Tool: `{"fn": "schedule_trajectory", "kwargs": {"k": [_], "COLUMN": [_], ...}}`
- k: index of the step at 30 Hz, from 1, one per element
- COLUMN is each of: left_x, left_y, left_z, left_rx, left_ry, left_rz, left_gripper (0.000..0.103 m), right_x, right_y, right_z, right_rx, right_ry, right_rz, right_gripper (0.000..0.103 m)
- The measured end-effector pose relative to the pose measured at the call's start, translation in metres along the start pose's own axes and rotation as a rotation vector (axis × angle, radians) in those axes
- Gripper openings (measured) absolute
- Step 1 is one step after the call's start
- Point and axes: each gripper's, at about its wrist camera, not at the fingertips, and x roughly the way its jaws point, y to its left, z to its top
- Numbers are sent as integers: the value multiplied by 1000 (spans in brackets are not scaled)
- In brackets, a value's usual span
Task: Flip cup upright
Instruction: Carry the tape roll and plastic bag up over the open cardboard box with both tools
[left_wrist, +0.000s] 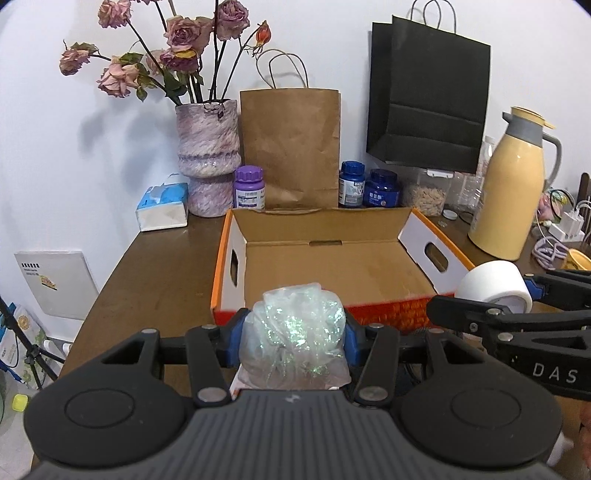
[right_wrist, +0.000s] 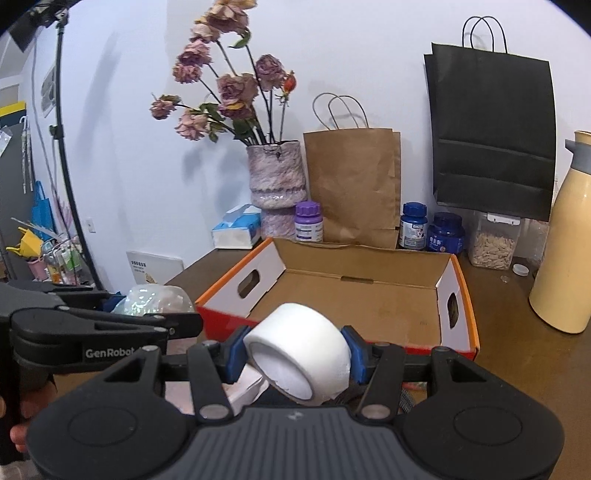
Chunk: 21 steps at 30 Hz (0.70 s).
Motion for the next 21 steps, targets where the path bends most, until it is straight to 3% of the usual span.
{"fn": "schedule_trajectory", "kwargs": {"k": [12,21], "left_x": [53,94], "left_y": [0,-2], "left_z": [45,63], "left_rx": [-18,-15], "left_ry": [6,35], "left_rz": [18,28], "left_gripper": [51,51], "right_x": [53,97], "right_y": [-30,-48], "right_z": [44,58], "right_rx": [21,26], "right_ry": [21,77], "right_rz": [-30,-53], "right_gripper": [52,52]}}
